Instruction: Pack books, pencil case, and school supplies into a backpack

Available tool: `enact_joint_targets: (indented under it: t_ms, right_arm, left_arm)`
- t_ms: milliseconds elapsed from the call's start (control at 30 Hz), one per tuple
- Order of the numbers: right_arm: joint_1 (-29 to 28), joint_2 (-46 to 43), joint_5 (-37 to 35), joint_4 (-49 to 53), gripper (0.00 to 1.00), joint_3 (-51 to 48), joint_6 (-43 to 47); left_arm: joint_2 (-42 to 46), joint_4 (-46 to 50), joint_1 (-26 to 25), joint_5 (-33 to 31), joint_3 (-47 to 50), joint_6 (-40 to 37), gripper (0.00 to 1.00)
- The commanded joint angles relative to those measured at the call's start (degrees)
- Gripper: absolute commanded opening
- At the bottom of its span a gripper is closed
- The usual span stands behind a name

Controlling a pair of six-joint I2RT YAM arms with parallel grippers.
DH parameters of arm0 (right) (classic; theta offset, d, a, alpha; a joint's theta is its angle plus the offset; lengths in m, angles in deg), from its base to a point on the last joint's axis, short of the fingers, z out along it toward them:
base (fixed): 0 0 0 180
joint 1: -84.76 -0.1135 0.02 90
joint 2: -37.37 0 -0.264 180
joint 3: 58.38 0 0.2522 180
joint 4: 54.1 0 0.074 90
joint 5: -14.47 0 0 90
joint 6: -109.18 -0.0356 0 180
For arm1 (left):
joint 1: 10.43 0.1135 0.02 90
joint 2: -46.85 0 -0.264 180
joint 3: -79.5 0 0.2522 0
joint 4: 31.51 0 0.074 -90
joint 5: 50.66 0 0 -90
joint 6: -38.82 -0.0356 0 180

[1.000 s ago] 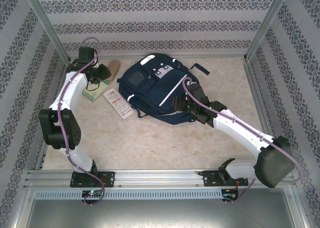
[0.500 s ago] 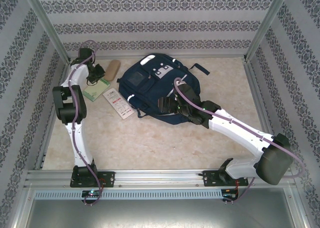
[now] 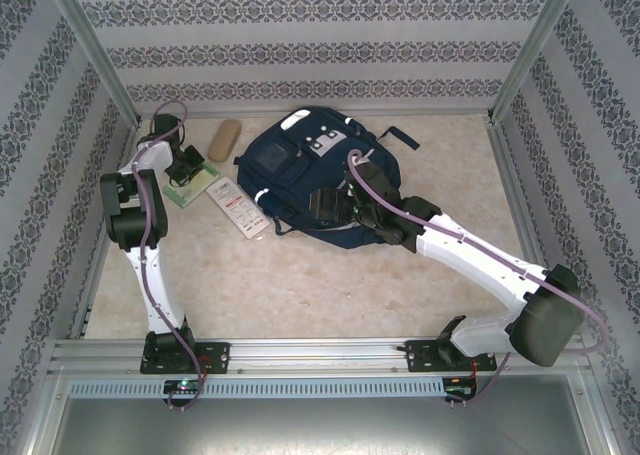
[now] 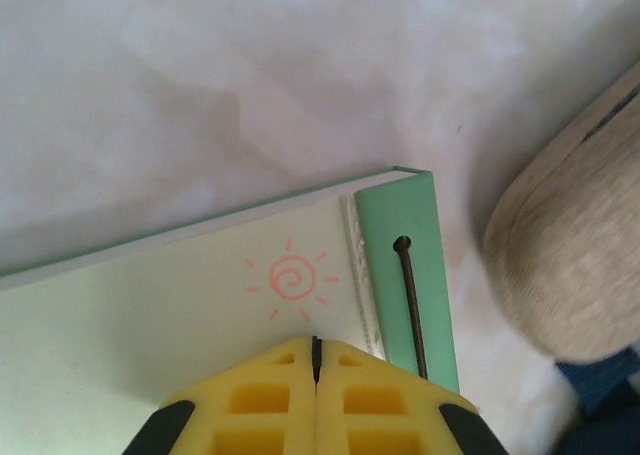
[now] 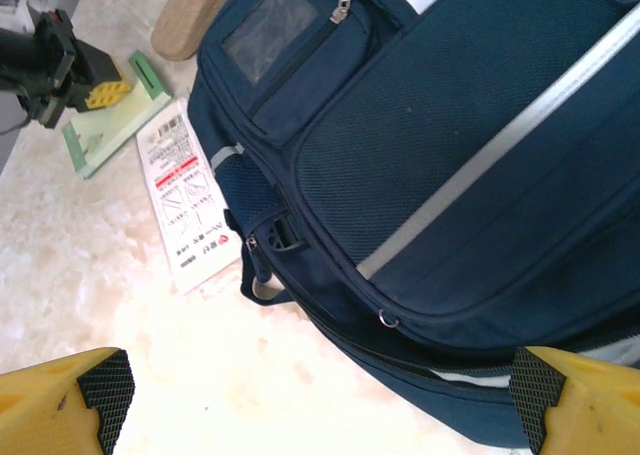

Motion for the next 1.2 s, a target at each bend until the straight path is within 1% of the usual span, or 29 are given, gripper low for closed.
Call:
enact_joint_targets:
  t_ms: [0,133,367,500,600,700,767,833,1000,1067,1167]
  right_arm:
    - [-1.07,1.96,1.21,0.04,0.98,2.41,1.32]
    - [-1.56,3.97,2.03,-0.48,0.98,3.41,1.88]
    - [-2.88,7.90,3.30,-1.14,0.98,5.56,2.41]
    - [-3.58,10.21,4.14,-1.42,0.98,6.80,2.60]
    - [-4.25,12.23,5.13,-1.64,0.98,8.13,2.78]
    - [-5.02,14.67,6.17,-1.48,0.98,10.01,3.38]
    - [-5.53,16.54,6.93,-1.53,0.98,11.49,3.73]
    - [-6.07,18.77,7.90,-1.61,0.98,13.26,4.20]
    - [-6.73,26.56,12.13,-1.57,0.98,19.02,3.80]
    - [-6.77,29.53,14.00,-2.12,0.98,20.97,2.92]
    - [-7.26,33.47,16.45,-3.36,0.98,23.79,2.03]
  left_arm:
    - [4.84,0.31,0.73,0.58,8.92,2.08,0.04]
    - [11.56,-1.82,0.73,1.80,19.39,3.38,0.04]
    - [24.66,-6.80,0.00,5.54,38.44,7.86,0.04]
    - [29.83,-8.83,-2.90,7.06,46.46,10.37,0.04]
    - [34.05,-10.72,-6.48,7.13,53.04,12.94,0.04]
    - [39.52,-12.21,-9.02,6.79,58.91,15.60,0.05]
    - [43.77,-10.97,-9.59,6.44,60.74,15.84,0.06]
    - [48.09,-8.03,-9.55,5.99,60.90,14.84,0.10]
    - [59.86,1.97,-9.47,-0.97,57.99,12.70,0.22]
    - [62.66,3.84,-9.38,-3.58,57.70,12.74,0.30]
    - [63.06,5.09,-8.49,-6.53,58.00,12.88,0.30]
